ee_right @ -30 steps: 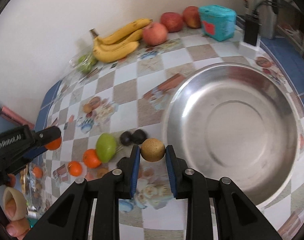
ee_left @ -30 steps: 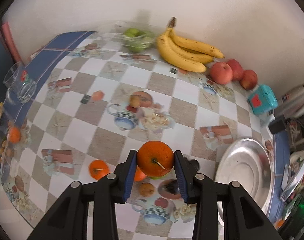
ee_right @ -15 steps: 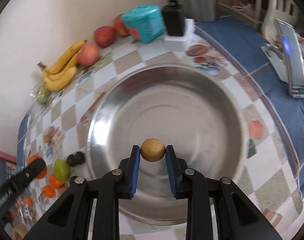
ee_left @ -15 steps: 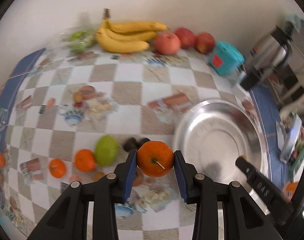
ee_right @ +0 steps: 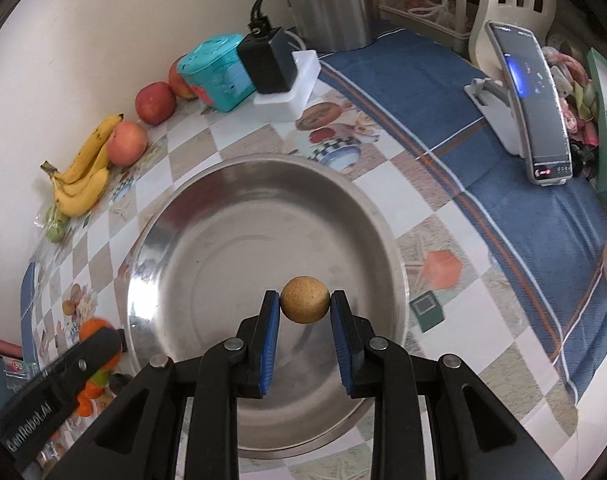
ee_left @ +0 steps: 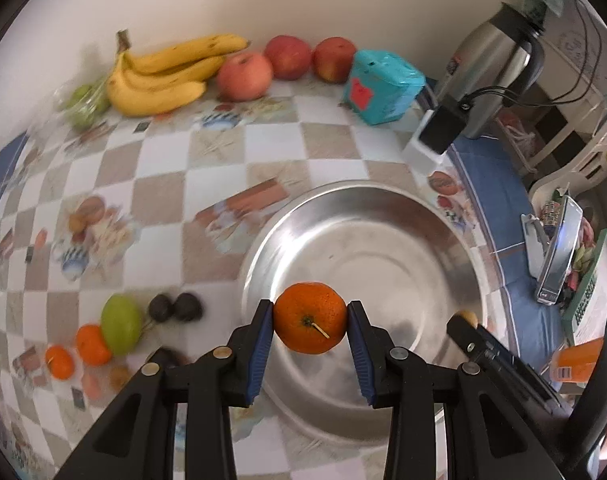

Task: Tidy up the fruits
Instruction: 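Carry the tangerine in left tool and kiwi in right tool over the steel bowl, then open left tool dropping the tangerine while right tool releases the kiwi into the bowl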

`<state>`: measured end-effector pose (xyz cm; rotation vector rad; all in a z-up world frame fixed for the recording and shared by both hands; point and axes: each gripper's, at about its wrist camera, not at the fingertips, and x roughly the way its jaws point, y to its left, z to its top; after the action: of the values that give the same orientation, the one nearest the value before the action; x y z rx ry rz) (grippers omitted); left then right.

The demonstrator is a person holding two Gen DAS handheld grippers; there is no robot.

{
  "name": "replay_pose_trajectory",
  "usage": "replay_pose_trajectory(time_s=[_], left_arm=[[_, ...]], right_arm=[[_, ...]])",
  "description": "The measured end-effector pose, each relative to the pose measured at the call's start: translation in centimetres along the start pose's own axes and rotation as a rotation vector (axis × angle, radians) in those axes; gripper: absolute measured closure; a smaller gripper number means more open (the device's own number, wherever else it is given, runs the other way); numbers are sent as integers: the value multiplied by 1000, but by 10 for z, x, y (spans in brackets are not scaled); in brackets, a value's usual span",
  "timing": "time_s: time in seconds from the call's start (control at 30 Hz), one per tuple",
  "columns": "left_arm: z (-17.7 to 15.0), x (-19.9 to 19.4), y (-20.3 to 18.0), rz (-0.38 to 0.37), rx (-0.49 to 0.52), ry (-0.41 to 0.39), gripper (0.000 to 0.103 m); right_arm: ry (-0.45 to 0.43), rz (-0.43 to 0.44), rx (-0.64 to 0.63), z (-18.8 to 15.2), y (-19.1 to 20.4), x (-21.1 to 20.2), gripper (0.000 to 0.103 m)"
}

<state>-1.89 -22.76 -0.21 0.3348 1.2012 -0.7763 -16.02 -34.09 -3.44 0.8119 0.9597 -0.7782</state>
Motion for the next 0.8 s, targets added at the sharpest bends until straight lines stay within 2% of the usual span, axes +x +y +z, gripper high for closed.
replay_pose_trajectory(time_s=[0.23, 0.37, 0.6, 0.73, 0.8], left_arm=[[0, 22, -1, 6, 7, 11, 62], [-3, 28, 7, 12, -13, 22, 50], [-5, 19, 15, 8, -20, 2, 39], [-6, 11, 23, 42, -28, -5, 31], [-5, 6, 30, 63, -39, -11, 29]], right_arm=[[20, -10, 3, 3, -4, 6, 76], [40, -21, -2, 3, -2, 10, 76], [36, -47, -35, 4, 3, 9, 74], [16, -61, -54, 4, 6, 4, 58], [11, -63, -64, 4, 8, 2, 57]])
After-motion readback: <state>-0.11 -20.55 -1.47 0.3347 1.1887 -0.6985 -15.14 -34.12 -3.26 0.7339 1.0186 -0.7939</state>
